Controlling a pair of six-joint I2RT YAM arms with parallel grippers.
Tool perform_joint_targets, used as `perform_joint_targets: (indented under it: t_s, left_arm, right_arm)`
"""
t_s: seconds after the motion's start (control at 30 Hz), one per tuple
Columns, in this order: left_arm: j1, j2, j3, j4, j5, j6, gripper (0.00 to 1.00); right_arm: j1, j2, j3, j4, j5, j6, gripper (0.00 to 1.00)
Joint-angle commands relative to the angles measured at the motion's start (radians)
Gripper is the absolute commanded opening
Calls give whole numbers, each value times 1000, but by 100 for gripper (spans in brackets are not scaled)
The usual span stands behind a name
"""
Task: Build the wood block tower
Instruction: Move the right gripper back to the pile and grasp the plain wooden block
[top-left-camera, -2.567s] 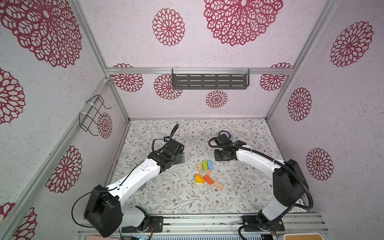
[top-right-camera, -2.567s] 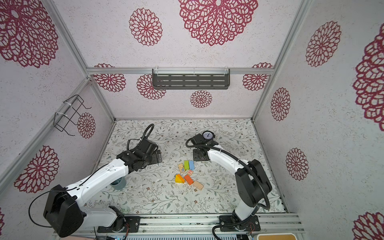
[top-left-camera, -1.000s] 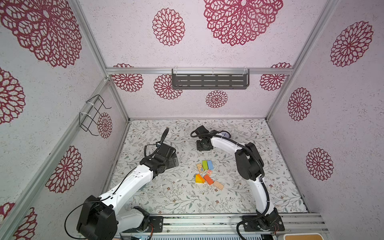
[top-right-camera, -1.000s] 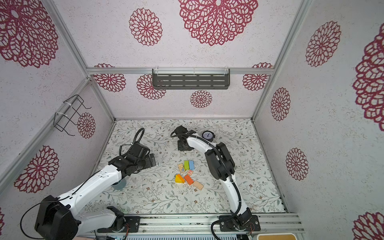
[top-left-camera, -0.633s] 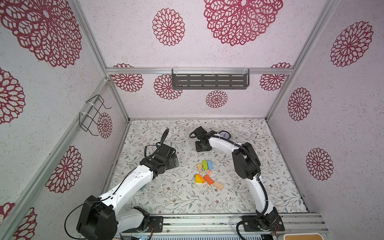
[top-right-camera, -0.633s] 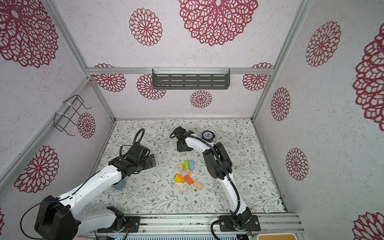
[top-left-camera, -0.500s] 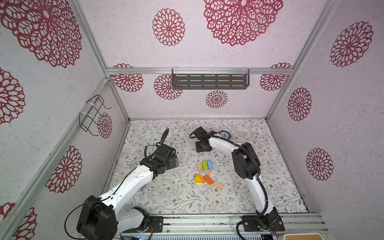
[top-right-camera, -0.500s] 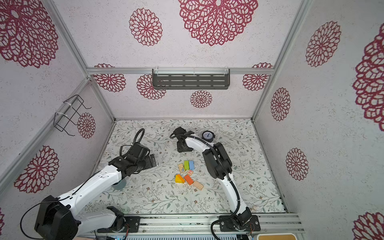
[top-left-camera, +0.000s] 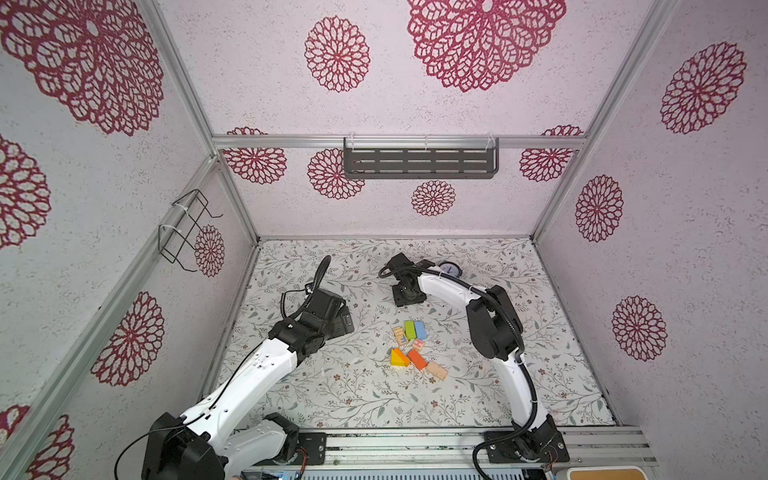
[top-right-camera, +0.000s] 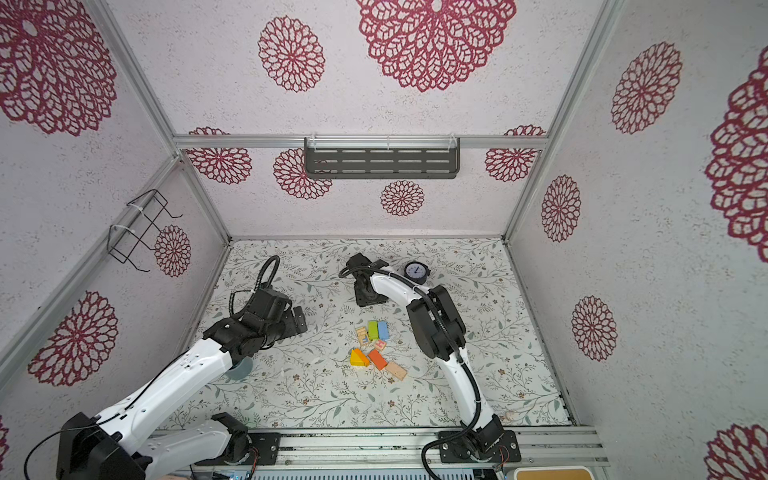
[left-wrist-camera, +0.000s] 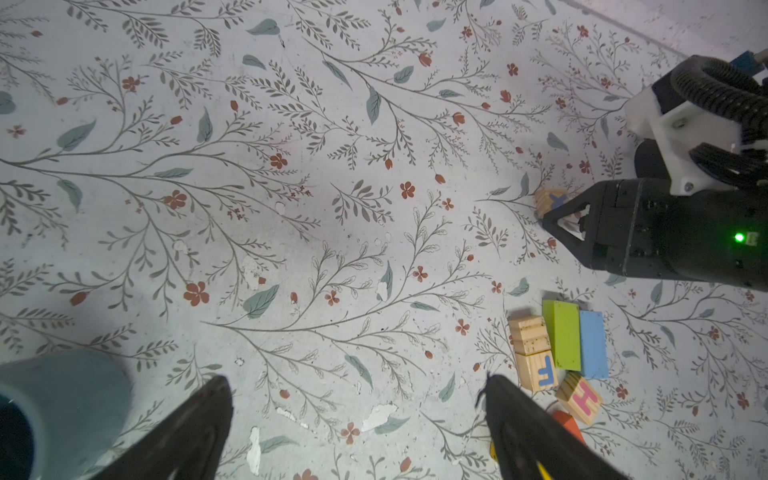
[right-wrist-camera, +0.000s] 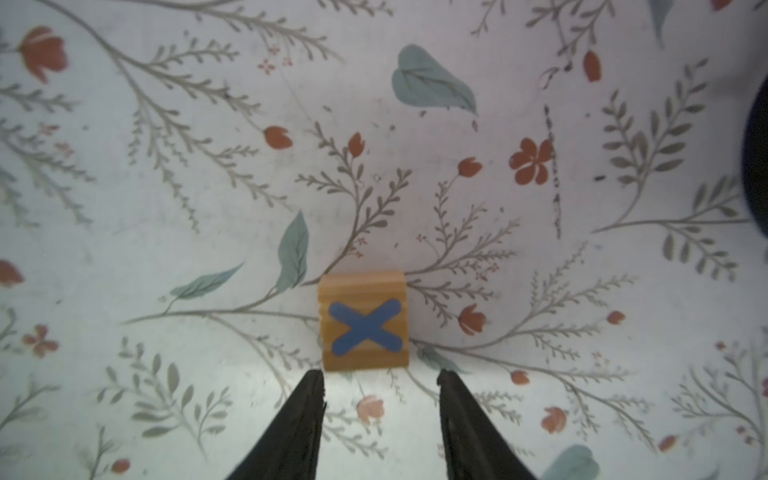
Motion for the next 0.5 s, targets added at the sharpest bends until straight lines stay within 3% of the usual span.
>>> perform_joint_targets:
  t_s: [0.0, 0.47]
  left_arm:
    - [9, -35, -32, -17, -32, -27, 97]
    - [19, -77, -66, -31, -23, -46, 97]
  right_arm:
    - [47, -142, -14, -56, 19, -43, 49]
    - [143, -264, -183, -23, -62, -51, 49]
